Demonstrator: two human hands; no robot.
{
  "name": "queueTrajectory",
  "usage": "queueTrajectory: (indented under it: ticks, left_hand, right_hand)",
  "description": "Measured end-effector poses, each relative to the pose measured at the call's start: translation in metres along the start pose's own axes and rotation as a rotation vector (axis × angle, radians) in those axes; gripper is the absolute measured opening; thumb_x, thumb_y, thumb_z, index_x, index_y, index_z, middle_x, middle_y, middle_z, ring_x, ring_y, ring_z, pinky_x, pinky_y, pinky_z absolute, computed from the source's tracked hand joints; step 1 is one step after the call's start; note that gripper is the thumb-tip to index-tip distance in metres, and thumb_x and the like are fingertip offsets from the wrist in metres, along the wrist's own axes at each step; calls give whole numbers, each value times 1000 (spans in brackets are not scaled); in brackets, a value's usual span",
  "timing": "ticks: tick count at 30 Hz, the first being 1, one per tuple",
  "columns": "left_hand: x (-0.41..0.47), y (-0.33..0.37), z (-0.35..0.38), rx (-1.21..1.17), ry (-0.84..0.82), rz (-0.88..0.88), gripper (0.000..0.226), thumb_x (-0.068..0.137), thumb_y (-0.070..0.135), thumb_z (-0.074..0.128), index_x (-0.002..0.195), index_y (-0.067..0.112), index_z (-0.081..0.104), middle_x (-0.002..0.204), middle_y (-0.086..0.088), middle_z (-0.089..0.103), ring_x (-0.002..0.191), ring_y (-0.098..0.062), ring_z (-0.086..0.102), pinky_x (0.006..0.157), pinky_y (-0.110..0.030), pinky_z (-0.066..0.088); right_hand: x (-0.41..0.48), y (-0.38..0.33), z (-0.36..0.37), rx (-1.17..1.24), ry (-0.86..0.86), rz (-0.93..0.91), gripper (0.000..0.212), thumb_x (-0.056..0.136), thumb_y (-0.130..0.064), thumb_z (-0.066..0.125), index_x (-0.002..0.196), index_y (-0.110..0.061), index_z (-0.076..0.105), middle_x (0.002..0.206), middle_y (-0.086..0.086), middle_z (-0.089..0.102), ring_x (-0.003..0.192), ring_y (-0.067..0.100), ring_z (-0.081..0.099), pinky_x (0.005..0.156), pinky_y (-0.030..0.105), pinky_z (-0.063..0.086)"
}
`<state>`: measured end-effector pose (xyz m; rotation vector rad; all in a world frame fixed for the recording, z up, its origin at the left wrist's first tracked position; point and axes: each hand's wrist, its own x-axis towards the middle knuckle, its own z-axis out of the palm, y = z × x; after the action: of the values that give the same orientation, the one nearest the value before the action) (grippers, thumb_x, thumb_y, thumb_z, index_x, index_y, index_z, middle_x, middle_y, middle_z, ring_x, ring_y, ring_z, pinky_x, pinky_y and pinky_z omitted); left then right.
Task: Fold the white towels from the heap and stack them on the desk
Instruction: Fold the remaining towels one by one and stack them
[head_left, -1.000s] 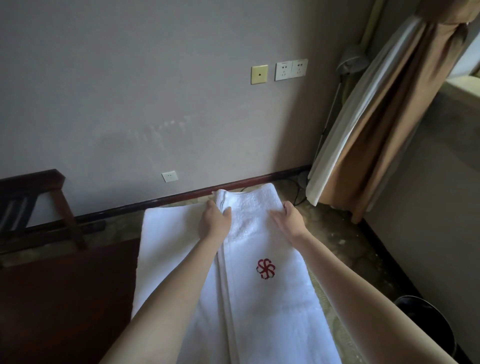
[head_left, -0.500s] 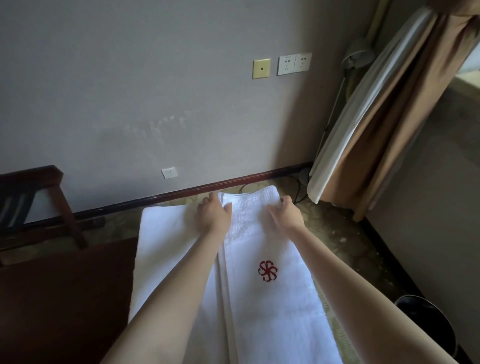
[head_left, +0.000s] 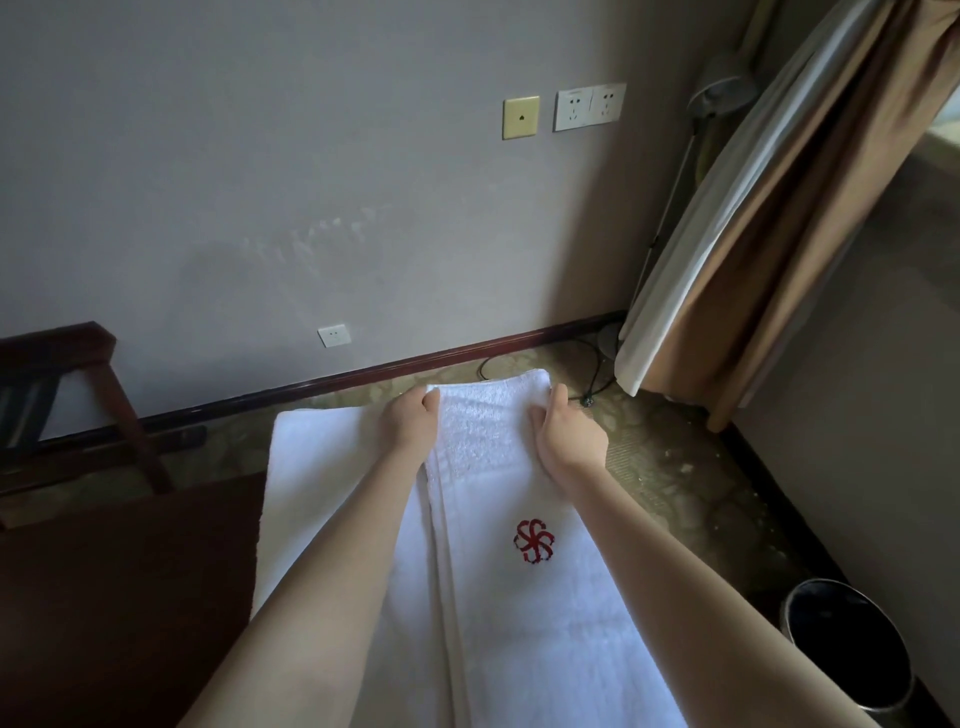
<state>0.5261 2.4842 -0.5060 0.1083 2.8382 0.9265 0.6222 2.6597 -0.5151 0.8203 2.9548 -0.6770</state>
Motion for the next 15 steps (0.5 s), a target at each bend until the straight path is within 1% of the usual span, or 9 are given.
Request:
queueTrajectory:
  ticks: [1,2,4,5,7,9,12,15]
  left_hand:
    - [0,2,0,7,-4,-8,36,100,29,41,72,7,47,92,-24,62,81,-35,54,63,-33,32]
    - [-1,4,0,12,5,-18,33,100,30,42,81,4,51,95,-24,62,84,-34,55,65,-33,34]
    - [-8,8,0,33,90,-19,34,97,32,49,103,-2,49,106,-22,57,95,-36,56,73,-39,41]
    - [-14,9,0,67,150,-1,38,95,32,53,107,-3,47,112,-22,53,99,-37,53,78,-43,41]
    - [-32,10,0,142,224,40,43,91,33,58,109,-4,47,118,-22,48,103,-38,51,82,-45,41]
    - [-53,10,1,175,215,57,46,90,37,59,110,-4,49,117,-22,49,101,-38,53,81,-45,41]
    - [-89,6,4,169,126,43,46,92,44,53,107,0,50,106,-18,55,94,-37,57,78,-43,46]
    - [-129,-3,7,195,89,68,47,94,49,47,99,3,52,94,-13,60,84,-34,60,71,-38,45]
  right_hand:
    - [-2,2,0,31,4,7,32,101,-36,33,119,-10,38,103,10,62,83,32,61,65,36,44]
    - [-5,4,-1,61,6,7,33,100,-36,35,121,-11,38,105,9,62,84,32,61,64,36,44]
    - [-13,9,-3,110,3,-1,38,99,-36,37,129,-12,36,113,8,61,88,30,60,65,35,44]
    - [-18,11,-3,136,0,0,42,99,-36,38,134,-13,34,120,7,58,92,31,60,67,36,45]
    - [-29,13,-4,176,-1,1,46,99,-36,39,139,-13,30,133,7,51,97,33,59,69,36,45]
    - [-42,14,-6,190,7,0,49,99,-35,40,141,-13,28,141,7,44,99,33,59,69,35,44]
    - [-63,17,-9,201,2,10,52,99,-35,40,143,-13,26,146,6,38,100,33,59,69,36,46]
    - [-89,26,-10,189,-6,29,53,98,-35,42,144,-14,26,144,8,40,100,33,60,66,34,41]
